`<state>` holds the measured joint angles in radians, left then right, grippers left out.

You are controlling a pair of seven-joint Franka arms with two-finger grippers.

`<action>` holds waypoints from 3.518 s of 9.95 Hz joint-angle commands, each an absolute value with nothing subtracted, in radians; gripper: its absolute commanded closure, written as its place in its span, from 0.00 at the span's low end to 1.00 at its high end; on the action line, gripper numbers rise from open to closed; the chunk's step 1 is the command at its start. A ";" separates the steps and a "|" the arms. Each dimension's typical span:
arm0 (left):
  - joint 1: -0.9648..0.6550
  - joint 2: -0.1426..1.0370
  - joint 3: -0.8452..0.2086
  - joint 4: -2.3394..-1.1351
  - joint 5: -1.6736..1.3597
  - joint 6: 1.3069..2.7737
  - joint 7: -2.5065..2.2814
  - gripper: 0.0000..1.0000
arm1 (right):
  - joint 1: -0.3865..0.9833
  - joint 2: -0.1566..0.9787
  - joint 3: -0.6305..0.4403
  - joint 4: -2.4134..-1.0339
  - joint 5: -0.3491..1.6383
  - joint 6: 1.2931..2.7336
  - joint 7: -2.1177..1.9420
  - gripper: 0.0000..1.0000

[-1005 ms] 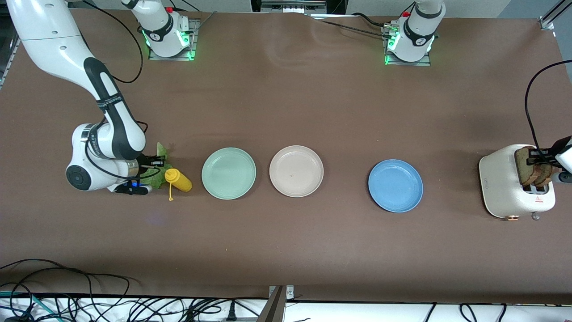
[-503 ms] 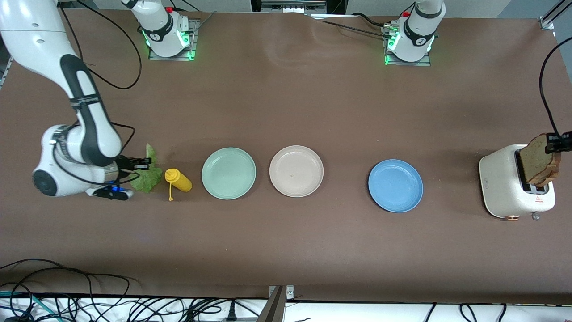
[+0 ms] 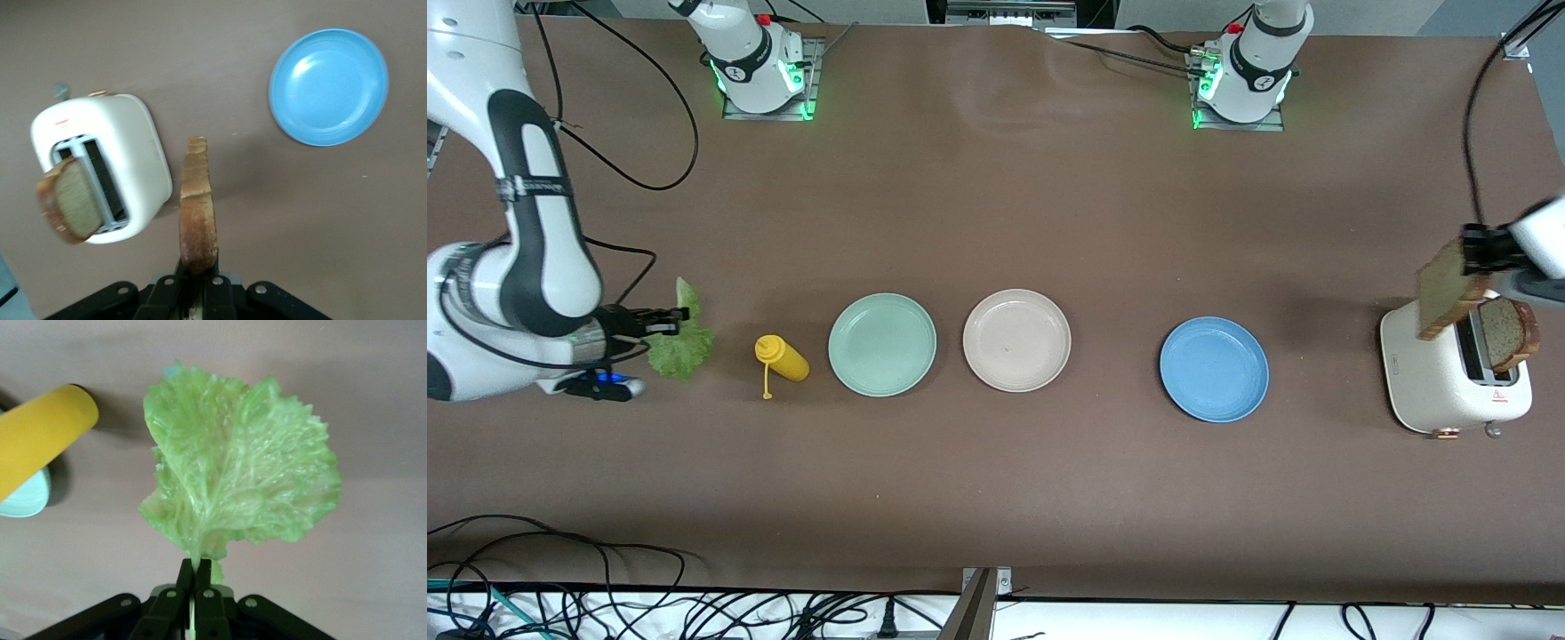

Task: Make sandwich on beige plate with both arms
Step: 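Lift the bread slice from the toaster with the left gripper toward the beige plate, then lower the bread onto the beige plate and open the left gripper, then carry the lettuce over the bread with the right gripper while the left gripper withdraws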

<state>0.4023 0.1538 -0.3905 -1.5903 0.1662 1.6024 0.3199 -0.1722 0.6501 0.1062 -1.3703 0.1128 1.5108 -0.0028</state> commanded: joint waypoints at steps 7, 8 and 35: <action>0.111 0.374 -0.469 -1.555 -0.124 1.750 0.077 1.00 | -0.138 0.497 0.127 -1.287 0.098 1.397 -0.028 1.00; 0.088 0.415 -0.472 -1.554 -0.156 1.794 0.071 1.00 | -0.120 0.486 0.129 -1.287 0.100 1.397 -0.005 1.00; 0.139 0.611 -0.460 -1.536 -0.269 1.956 0.203 0.00 | 0.234 0.570 0.350 -1.259 0.021 1.719 0.957 1.00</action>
